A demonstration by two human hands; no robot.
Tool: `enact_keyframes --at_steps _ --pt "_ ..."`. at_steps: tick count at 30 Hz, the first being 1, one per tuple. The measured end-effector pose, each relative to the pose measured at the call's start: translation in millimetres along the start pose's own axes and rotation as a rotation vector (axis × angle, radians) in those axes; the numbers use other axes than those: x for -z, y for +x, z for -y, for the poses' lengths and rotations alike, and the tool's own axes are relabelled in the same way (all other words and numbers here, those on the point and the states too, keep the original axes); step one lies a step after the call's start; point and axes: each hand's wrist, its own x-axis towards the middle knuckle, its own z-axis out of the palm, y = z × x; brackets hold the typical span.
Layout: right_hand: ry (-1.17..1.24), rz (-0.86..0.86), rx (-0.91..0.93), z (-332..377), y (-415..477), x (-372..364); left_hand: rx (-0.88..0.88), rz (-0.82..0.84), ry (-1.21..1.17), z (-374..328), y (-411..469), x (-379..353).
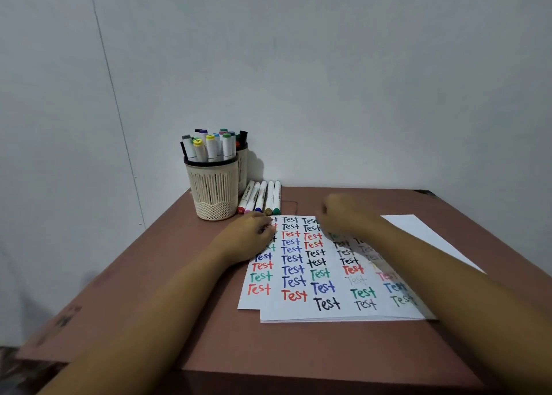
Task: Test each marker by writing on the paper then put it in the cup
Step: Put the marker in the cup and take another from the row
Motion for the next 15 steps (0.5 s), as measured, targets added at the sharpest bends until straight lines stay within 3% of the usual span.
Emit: enact_keyframes --at_steps 3,15 --pt "0.166 -0.029 -0.046 24.9 29.8 -1.8 -0.002 0.011 0.004 2.1 1.3 -1.4" --pt "0.175 0.066 -0.099 73.0 62.3 -26.2 -0.01 0.011 0.033 5.5 4.3 -5.0"
